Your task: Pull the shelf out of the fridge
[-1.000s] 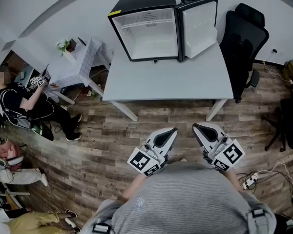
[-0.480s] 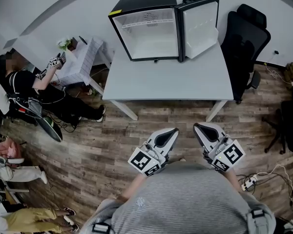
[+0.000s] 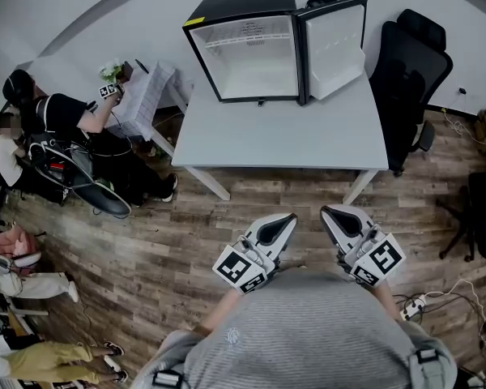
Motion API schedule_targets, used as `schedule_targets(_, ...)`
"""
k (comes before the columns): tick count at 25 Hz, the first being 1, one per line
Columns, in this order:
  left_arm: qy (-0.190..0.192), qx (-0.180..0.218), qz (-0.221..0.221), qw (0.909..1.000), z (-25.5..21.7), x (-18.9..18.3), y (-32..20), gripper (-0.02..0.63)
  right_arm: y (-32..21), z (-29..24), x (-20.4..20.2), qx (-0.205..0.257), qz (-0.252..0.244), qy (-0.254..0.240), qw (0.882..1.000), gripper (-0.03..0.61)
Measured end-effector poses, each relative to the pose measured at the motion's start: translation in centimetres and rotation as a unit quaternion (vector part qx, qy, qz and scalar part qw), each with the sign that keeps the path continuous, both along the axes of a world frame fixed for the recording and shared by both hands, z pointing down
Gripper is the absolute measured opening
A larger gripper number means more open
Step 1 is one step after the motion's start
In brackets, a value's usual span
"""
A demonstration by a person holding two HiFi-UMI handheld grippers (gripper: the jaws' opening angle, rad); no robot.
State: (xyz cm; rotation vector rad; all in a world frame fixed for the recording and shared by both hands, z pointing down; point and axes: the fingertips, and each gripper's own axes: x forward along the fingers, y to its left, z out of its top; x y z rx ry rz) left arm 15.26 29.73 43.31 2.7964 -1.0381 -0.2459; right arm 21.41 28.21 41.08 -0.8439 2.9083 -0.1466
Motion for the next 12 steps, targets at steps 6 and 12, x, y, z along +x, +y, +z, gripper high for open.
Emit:
schedule_targets(6, 0.001, -0.003, 0.000, 1.0000, 0.2, 0.3, -0.6, 0.011, -0.2, 0.5, 0.3, -0.004, -0.001, 0.006, 1.000, 0.014)
schedule_targets(12, -0.002, -0.005, 0.001, 1.0000, 0.7, 0.3, -1.4, 0.011, -1.1, 1.3, 0.2, -0.013, -0.003, 0.012, 1.000, 0.014)
